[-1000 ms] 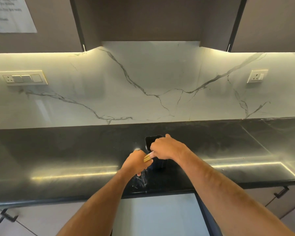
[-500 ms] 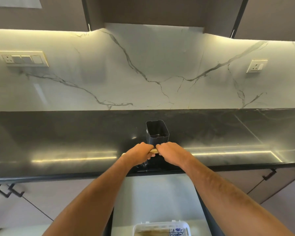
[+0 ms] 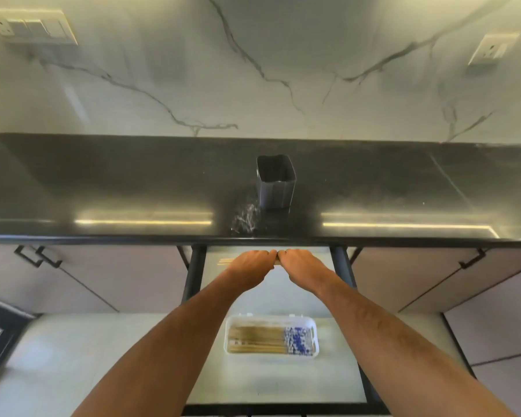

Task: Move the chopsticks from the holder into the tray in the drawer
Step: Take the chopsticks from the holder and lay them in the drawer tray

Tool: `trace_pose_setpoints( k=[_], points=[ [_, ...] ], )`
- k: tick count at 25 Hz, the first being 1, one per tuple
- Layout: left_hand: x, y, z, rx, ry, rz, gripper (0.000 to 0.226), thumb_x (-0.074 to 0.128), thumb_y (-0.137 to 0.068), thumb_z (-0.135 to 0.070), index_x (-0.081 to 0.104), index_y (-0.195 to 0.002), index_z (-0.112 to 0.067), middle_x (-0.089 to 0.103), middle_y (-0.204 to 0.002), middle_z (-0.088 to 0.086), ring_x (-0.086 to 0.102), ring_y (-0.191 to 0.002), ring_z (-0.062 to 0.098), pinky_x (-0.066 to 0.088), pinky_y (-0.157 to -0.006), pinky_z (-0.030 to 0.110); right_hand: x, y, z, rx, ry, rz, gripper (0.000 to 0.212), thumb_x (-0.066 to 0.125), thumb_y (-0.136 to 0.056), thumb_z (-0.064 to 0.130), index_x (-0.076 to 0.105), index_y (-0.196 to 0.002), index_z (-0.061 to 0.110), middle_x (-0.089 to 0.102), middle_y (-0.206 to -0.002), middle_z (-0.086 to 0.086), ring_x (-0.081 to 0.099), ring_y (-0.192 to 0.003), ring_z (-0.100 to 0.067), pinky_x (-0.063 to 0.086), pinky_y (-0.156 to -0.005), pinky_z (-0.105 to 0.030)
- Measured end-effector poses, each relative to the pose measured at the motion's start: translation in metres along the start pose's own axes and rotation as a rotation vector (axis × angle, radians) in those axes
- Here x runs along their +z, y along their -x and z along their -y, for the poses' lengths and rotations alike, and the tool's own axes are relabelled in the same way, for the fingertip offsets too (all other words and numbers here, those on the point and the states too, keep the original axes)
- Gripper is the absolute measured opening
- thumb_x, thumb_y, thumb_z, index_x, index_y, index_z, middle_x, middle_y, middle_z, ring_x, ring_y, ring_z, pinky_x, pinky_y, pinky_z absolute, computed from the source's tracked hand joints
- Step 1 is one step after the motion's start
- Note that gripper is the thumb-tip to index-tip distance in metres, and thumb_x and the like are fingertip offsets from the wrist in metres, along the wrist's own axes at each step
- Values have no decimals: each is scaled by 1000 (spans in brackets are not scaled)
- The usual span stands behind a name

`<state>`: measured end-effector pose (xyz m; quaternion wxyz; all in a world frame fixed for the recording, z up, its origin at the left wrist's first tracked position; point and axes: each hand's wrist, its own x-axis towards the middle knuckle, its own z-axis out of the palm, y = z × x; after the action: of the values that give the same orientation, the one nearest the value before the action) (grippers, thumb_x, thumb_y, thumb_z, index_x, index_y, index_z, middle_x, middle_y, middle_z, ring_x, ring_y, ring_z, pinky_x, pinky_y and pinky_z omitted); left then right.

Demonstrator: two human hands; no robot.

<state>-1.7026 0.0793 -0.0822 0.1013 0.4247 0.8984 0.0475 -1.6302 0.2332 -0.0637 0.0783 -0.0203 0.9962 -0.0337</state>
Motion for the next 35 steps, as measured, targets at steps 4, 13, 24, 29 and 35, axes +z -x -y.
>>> trace_pose_setpoints(
  k=[4,13,24,29,35],
  points=[
    [51,27,-29,21,-35,-38,26,55,-101,-9,54,-127,-9,66,-118,11,66,-101,28,55,-90,38,50,38,-2,-61,72,-3,26,54,-101,7,56,-127,7,68,-119,-13,69,-99,-28,53,-86,-36],
    [158,77,-32,-6,-28,29,46,86,-57,-1,61,-93,-14,60,-78,0,59,-63,18,53,-60,33,153,76,14,-94,188,123,43,78,-77,4,54,-113,8,66,-101,-12,64,-91,-28,50,-81,-42],
    [195,74,-34,-30,-65,135,47,75,-72,-1,55,-113,-7,60,-101,8,60,-88,26,48,-86,39,212,74,12,-45,154,224,50,77,-82,14,51,-125,8,64,-116,-16,62,-105,-30,52,-94,-43],
    [191,75,-37,2,-83,122,47,75,-76,-4,54,-119,-6,61,-105,9,61,-93,26,48,-91,40,217,78,13,-13,141,254,45,76,-83,15,55,-123,8,65,-114,-16,63,-103,-30,54,-91,-43],
    [195,72,-34,40,-51,101,51,83,-62,-4,58,-106,-9,61,-93,6,61,-79,23,53,-79,37,216,73,10,-1,91,245,48,73,-87,21,51,-128,11,63,-122,-14,61,-111,-30,50,-98,-43]
  ],
)
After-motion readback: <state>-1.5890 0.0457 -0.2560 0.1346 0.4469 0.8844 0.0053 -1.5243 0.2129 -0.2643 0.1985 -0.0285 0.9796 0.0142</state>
